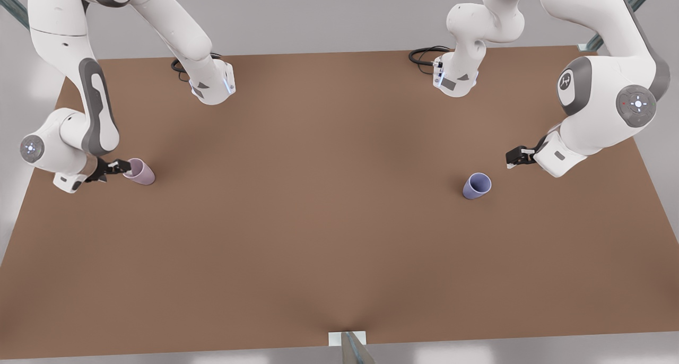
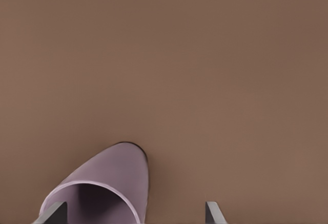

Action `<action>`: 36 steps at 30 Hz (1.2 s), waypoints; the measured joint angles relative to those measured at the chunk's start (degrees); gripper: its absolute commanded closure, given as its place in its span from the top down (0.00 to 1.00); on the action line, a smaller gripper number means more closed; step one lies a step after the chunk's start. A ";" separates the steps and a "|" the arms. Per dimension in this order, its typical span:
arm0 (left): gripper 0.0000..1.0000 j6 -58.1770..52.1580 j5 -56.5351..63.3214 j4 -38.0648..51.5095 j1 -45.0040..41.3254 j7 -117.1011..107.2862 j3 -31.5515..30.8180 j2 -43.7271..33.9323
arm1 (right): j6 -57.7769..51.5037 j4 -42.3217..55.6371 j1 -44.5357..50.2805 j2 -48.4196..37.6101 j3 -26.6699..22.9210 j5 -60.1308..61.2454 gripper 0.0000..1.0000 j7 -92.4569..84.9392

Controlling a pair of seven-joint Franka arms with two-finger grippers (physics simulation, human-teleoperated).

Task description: Stack the cups, with the pink cup at the bottom and the purple cup at the top

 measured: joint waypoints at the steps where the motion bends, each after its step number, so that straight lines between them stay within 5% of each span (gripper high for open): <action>1: 1.00 0.00 0.07 0.00 0.01 0.01 0.00 -0.02 | 1.02 -0.52 -0.54 0.77 0.00 -0.01 1.00 -0.21; 3: 1.00 0.00 0.20 0.04 0.01 0.01 0.00 -0.08 | 3.08 -1.57 -1.06 1.85 -0.02 -0.03 1.00 -0.59; 4: 1.00 -0.01 0.22 0.01 0.00 0.00 0.00 -0.01 | 4.03 -1.76 -1.09 2.53 -0.01 -0.02 0.92 -0.77; 6: 1.00 -0.03 0.27 -0.05 0.01 0.00 0.00 0.08 | 5.58 -1.83 -1.04 3.55 -0.01 0.03 0.43 -1.15; 12: 1.00 -0.44 0.36 -0.23 0.31 -0.03 0.00 0.03 | 8.62 -1.22 -0.49 6.12 0.08 0.02 0.33 -2.34; 14: 1.00 -0.52 0.36 -0.05 0.30 -0.07 -0.03 -0.15 | 9.19 -1.19 -0.52 6.34 0.09 -0.04 0.22 -2.58; 20: 1.00 -0.61 0.37 0.13 0.25 -0.10 -0.02 -0.23 | 9.14 0.57 -0.45 5.97 1.20 0.10 0.21 -3.18; 25: 1.00 -0.65 0.38 0.20 0.28 -0.09 0.00 -0.34 | -0.04 12.23 0.53 5.74 17.27 0.04 0.21 0.36; 32: 1.00 -1.54 0.54 0.43 0.25 -0.18 -0.26 -0.40 | -9.58 20.14 23.89 6.49 20.83 -0.75 0.21 14.49; 36: 1.00 -1.73 1.21 0.78 0.26 -0.14 -0.18 -0.12 | -10.75 30.06 36.82 15.45 20.40 -4.70 0.21 25.55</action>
